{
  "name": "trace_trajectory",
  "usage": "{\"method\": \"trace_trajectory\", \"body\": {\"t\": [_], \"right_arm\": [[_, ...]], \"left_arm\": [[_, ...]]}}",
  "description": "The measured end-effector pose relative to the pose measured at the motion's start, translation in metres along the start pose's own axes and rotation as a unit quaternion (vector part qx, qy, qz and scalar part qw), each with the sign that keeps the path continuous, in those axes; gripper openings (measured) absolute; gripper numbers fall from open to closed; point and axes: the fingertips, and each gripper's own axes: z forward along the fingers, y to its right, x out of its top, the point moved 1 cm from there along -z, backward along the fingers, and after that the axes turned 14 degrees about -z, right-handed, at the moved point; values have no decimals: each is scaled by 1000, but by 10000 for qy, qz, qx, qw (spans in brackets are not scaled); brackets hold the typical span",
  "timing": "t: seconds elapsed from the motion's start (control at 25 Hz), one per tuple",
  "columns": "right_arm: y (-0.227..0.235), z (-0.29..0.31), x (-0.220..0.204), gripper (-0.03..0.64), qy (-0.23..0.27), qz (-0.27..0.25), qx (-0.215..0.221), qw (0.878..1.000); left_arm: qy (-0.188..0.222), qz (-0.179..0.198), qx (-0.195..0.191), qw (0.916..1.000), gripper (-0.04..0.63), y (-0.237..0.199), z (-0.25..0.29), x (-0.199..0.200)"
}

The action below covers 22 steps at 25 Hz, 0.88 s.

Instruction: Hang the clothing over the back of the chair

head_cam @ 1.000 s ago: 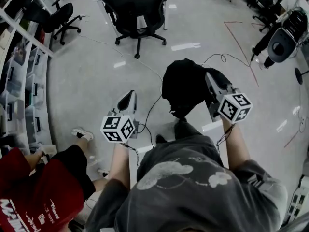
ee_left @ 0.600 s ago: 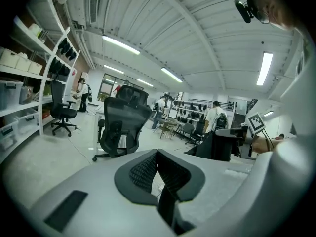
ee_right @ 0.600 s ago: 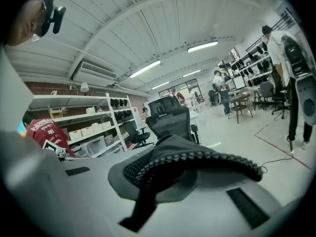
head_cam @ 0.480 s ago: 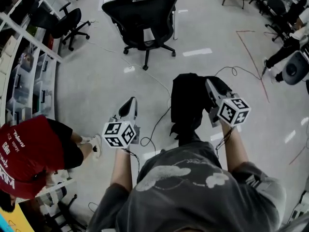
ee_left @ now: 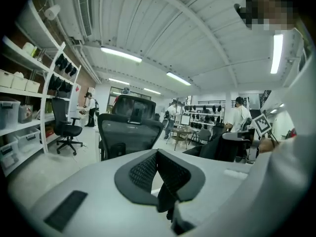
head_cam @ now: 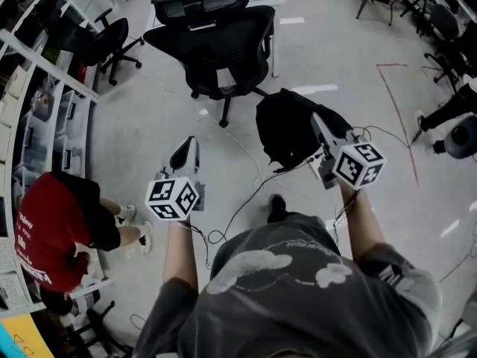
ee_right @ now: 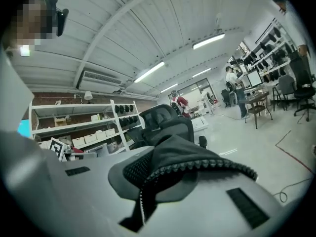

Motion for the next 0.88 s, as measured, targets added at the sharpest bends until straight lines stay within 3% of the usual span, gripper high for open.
{"method": "trace_trajectory", "body": {"t": [0.24, 0.56, 0.88], "right_arm": [[48, 36, 30, -3, 118, -317, 185, 9993], [86, 63, 29, -3, -11, -198, 20, 9998], [119, 105, 34, -3, -169, -187, -236, 9994]], "left_arm": [[331, -42, 188, 9993, 2, 11, 45, 24], [286, 155, 248, 9992, 2, 3, 72, 41], [281, 2, 99, 9996, 2, -29, 141, 65]]}}
